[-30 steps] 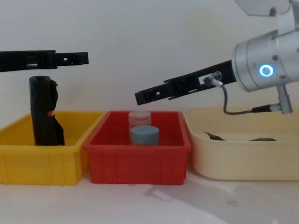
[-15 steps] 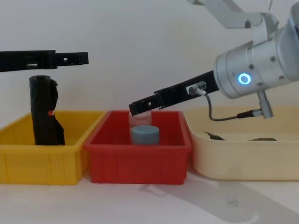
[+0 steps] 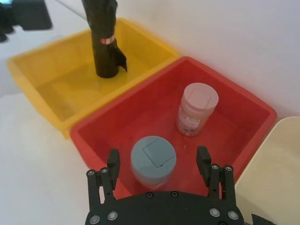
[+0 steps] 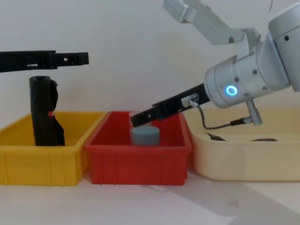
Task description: Pick up the garbage bag with the one hand and transfer it to the other hand.
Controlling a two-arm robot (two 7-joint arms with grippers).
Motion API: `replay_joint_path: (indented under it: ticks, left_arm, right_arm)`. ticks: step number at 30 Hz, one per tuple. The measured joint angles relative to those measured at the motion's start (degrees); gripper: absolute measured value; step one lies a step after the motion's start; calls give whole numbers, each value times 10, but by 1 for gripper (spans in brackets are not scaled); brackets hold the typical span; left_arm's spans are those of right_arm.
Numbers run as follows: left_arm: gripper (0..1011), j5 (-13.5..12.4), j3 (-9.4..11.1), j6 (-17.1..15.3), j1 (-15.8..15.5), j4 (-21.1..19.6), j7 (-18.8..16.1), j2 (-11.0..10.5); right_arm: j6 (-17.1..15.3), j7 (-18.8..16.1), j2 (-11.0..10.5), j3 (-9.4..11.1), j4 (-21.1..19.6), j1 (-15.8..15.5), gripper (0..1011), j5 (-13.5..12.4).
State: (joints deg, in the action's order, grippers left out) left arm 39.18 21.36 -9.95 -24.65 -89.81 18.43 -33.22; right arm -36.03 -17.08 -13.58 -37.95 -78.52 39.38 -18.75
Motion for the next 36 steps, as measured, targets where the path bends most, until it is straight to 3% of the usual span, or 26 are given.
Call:
replay_joint_path:
  ticks: [14, 36]
  left_arm:
    - [1001, 0, 0, 0, 0, 0, 0, 0]
    - [1001, 0, 0, 0, 0, 0, 0, 0]
  right_arm:
    - [15, 0, 14, -15, 65, 17, 1000, 25]
    - [21, -9, 40, -6, 97, 22, 1000, 27]
